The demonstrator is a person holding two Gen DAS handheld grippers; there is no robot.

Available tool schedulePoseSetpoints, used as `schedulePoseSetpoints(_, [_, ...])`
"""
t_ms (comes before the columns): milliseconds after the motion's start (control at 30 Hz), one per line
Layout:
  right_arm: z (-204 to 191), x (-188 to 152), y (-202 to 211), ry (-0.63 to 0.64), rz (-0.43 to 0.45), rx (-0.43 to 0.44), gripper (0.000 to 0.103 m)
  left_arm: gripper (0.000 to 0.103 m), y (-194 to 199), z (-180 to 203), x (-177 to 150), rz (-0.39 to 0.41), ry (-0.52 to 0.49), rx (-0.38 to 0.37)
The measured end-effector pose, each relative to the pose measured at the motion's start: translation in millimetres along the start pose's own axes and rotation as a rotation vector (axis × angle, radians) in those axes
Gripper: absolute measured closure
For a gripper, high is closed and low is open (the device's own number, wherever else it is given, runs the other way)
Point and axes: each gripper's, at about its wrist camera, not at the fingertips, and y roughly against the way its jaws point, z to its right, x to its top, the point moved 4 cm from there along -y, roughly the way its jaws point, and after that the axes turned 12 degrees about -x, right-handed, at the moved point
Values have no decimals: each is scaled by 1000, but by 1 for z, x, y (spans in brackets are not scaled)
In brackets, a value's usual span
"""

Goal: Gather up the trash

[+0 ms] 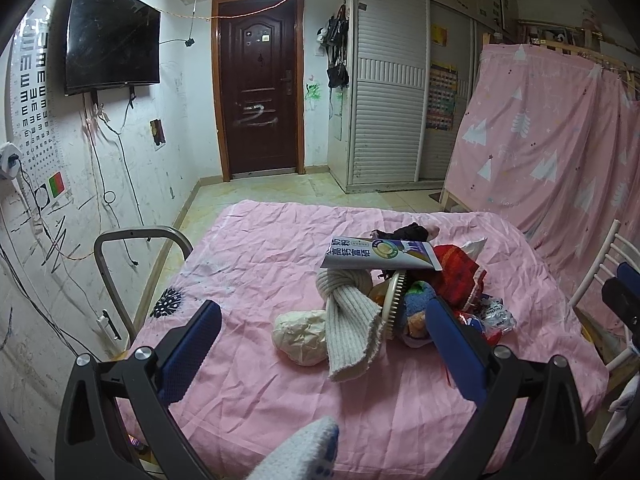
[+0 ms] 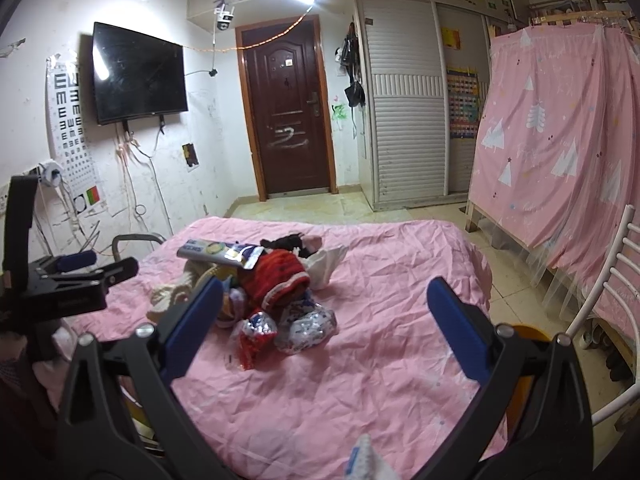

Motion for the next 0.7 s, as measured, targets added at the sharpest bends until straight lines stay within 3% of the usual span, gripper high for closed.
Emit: schedulePoseSetpoints(700, [0, 2, 1, 5, 2, -2, 5, 10, -1, 0, 2, -4, -3, -4])
